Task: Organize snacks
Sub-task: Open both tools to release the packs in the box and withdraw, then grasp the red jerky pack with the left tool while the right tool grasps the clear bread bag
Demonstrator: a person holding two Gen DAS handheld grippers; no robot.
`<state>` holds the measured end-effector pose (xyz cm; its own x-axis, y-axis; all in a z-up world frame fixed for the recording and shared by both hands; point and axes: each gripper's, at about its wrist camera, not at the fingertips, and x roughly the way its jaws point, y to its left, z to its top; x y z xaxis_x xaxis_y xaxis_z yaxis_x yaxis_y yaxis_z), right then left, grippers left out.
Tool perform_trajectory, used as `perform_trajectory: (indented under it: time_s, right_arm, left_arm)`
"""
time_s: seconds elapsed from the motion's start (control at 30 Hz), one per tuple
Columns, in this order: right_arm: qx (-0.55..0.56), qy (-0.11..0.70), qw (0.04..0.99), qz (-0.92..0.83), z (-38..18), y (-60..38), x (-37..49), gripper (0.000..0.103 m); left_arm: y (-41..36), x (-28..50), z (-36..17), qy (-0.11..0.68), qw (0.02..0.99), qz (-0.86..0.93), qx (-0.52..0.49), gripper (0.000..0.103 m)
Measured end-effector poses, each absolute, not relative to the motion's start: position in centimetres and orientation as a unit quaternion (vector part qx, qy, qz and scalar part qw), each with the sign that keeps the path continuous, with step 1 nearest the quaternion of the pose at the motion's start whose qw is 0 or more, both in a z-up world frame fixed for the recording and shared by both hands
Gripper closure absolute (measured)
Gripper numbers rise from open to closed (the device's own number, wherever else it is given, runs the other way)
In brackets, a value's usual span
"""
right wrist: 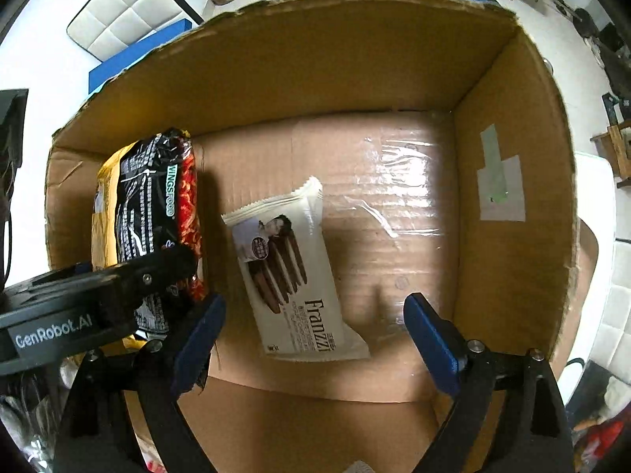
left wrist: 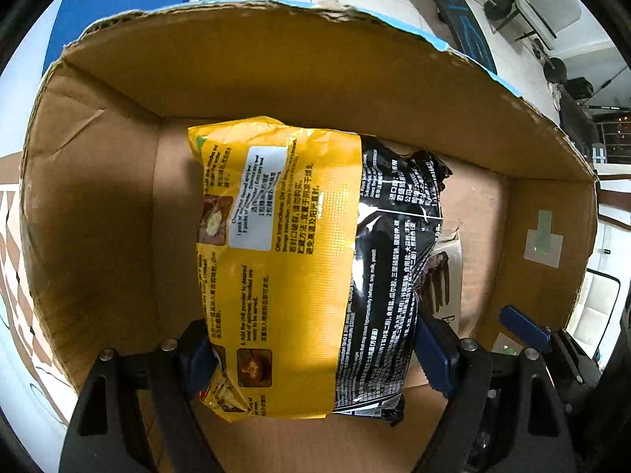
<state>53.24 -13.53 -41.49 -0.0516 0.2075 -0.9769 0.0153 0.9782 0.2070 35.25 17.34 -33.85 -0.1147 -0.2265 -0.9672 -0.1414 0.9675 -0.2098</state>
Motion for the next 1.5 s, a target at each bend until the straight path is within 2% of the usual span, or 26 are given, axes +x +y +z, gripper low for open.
perform_trajectory:
  time_s: [0.47,0.93,1.23,1.33,1.5]
  right_arm:
    - [0.060,0.720,0.687,0.078,-40.7,-12.8,51.9,0.009]
    - [0.065,0.713,0.694,0.076,-39.4,-13.3,50.1,0.008]
    - [0.073,0.663,0.741,0.080,-33.4,-15.6,42.8,0.008]
    - [0.083,0.657,0.745,0.074,-32.1,-16.7,39.0,0.008]
    - [0.106,0.675,0.729,0.039,-33.3,-19.6,31.9,0.008]
  left_arm:
    - [19.1,34.4,-33.0,0.753,0.645,0.018,-0.129,0.019]
    - [15.4,33.1,-26.1,0.709,0.701,-0.003,-0.076,0.019]
    - [17.7,23.8,-17.2,0.601,0.798,0.009,-0.047,0.019]
    - [18.6,20.3,-16.9,0.593,0.803,0.005,-0.053,0.019]
    - [18.6,14.1,-20.9,0.630,0.773,-0.013,-0.080,0.019]
